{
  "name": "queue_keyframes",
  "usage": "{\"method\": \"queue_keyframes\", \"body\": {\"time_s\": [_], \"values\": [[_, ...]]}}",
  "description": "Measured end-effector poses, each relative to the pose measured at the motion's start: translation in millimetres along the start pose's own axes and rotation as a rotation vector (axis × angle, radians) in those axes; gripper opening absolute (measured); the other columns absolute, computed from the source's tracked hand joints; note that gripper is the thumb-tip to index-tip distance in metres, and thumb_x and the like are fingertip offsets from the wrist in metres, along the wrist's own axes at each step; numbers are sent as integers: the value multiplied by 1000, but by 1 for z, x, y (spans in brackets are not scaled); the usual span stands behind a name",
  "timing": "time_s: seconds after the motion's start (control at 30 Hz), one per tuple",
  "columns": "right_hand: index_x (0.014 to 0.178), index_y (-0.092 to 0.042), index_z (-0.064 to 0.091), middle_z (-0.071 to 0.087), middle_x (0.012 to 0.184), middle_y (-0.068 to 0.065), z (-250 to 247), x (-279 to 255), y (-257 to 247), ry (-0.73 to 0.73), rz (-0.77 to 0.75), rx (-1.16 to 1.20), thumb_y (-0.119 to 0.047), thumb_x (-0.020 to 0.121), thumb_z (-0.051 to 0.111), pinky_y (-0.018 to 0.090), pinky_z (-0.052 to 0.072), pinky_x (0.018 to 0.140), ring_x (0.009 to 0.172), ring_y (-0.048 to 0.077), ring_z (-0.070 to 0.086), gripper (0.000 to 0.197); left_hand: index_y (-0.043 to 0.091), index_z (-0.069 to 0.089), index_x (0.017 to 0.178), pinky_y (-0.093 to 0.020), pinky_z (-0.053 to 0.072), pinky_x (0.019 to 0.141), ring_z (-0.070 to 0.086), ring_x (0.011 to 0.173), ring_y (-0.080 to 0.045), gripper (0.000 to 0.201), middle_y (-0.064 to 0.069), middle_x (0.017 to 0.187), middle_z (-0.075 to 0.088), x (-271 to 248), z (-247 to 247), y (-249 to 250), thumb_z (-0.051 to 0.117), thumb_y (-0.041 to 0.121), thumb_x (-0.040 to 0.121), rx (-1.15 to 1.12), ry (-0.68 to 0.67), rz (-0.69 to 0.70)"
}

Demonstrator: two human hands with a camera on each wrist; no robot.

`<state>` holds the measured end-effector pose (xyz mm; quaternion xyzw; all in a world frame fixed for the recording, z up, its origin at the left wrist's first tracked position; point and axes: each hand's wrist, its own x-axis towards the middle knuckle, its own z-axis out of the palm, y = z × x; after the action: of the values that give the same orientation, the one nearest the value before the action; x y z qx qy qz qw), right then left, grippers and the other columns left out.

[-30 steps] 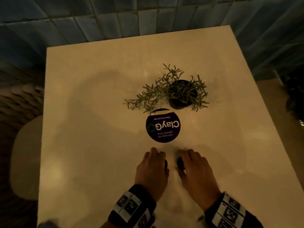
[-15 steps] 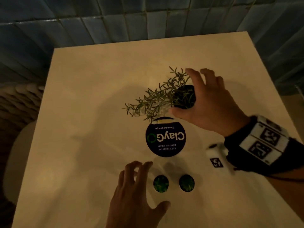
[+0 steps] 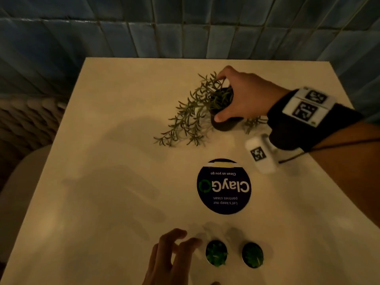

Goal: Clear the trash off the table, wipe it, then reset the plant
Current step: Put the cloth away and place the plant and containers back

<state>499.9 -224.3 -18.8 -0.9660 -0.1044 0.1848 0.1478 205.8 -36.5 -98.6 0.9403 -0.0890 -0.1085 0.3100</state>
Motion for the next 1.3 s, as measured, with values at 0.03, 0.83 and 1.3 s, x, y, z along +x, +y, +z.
{"method": "queue_keyframes", "body": {"time_s": [0.03, 0.83, 1.3], "values": [[137, -25, 31, 53, 128, 9, -4, 9, -2, 2, 6, -3, -44, 60, 86, 31, 43, 81, 101, 22, 51, 97, 46, 52, 89, -10, 34, 81, 46, 83, -4, 13, 20, 100, 52, 8, -1, 5, 49, 53, 78, 67, 72, -32], [142, -26, 24, 50, 139, 5, -23, 41, -9, 5, 85, -279, -51, 53, 85, 59, 34, 104, 124, 33, 48, 111, 36, 50, 82, -18, 36, 71, 41, 74, -4, 16, 2, 82, 66, 5, 20, 7, 54, 42, 67, 21, 322, -32], [146, -25, 16, 47, 142, 7, -24, 42, -6, 16, 70, -322, -51, 57, 85, 61, 26, 106, 129, 36, 44, 115, 40, 47, 86, -21, 49, 52, 42, 74, -4, 22, 15, 98, 46, 9, 21, 17, 55, 44, 66, -68, 211, -68]]}}
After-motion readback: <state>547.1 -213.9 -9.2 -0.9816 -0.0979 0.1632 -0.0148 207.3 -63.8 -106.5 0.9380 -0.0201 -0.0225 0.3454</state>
